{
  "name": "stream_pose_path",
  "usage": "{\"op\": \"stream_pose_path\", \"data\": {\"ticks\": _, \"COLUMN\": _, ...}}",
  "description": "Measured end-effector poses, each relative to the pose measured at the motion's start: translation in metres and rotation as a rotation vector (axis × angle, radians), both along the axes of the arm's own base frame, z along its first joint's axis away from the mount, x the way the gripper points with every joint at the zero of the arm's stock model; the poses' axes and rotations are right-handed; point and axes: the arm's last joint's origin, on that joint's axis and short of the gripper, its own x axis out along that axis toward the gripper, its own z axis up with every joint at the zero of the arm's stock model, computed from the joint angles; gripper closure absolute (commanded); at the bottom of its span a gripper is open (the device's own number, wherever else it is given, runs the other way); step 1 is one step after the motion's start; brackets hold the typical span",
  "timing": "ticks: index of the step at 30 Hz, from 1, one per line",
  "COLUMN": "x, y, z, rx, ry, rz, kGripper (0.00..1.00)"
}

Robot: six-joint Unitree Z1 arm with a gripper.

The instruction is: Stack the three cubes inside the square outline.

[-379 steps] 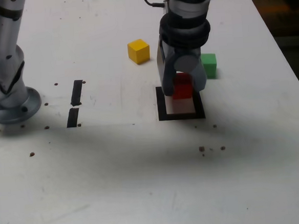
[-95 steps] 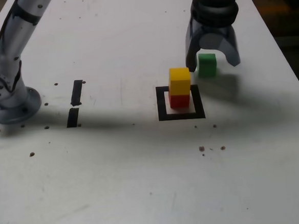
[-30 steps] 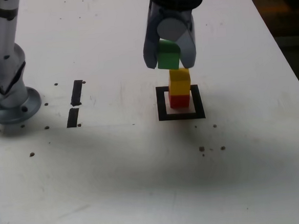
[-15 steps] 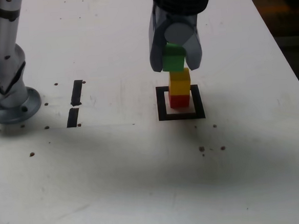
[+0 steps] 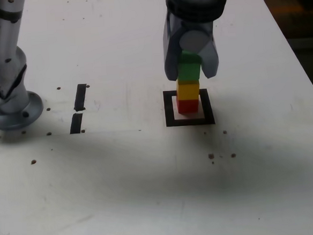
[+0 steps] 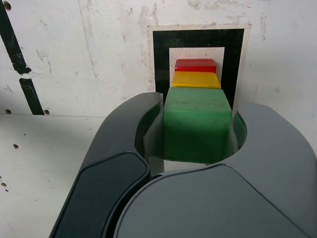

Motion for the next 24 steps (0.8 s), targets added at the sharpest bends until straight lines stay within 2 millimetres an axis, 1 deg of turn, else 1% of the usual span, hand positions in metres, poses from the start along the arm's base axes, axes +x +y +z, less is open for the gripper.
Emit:
{"op": "stream_pose_path", "data": {"ticks": 7, "x": 0.001, "y": 0.002, "z": -0.007, "rx": -0.008, "ry": 0.005, "rz": -0.003, "kGripper": 0.71}}
{"op": "stream_pose_path", "data": {"ticks": 9, "x": 0.001, "y": 0.002, "z": -0.007, "rx": -0.009, "ry": 0.005, "rz": -0.005, "kGripper": 0.68}}
{"op": "stream_pose_path", "data": {"ticks": 11, "x": 0.000, "y": 0.002, "z": -0.007, "rx": -0.011, "ry": 0.006, "rz": -0.008, "kGripper": 0.59}}
{"op": "stream_pose_path", "data": {"ticks": 12, "x": 0.000, "y": 0.002, "z": -0.007, "rx": -0.012, "ry": 0.007, "rz": -0.008, "kGripper": 0.51}}
{"op": "stream_pose_path", "data": {"ticks": 14, "x": 0.000, "y": 0.002, "z": -0.007, "rx": -0.016, "ry": 0.008, "rz": -0.008, "kGripper": 0.31}}
{"op": "stream_pose_path", "data": {"ticks": 16, "x": 0.000, "y": 0.002, "z": -0.007, "rx": -0.020, "ry": 0.009, "rz": -0.009, "kGripper": 0.14}}
{"op": "stream_pose_path", "data": {"ticks": 17, "x": 0.000, "y": 0.002, "z": -0.007, "rx": -0.023, "ry": 0.009, "rz": -0.008, "kGripper": 0.07}}
{"op": "stream_pose_path", "data": {"ticks": 18, "x": 0.000, "y": 0.002, "z": -0.007, "rx": -0.026, "ry": 0.010, "rz": -0.008, "kGripper": 0.02}}
{"op": "stream_pose_path", "data": {"ticks": 19, "x": 0.000, "y": 0.001, "z": -0.006, "rx": -0.030, "ry": 0.010, "rz": -0.008, "kGripper": 0.01}}
{"op": "stream_pose_path", "data": {"ticks": 24, "x": -0.006, "y": 0.001, "z": 0.006, "rx": -0.053, "ry": -0.008, "rz": -0.002, "kGripper": 0.00}}
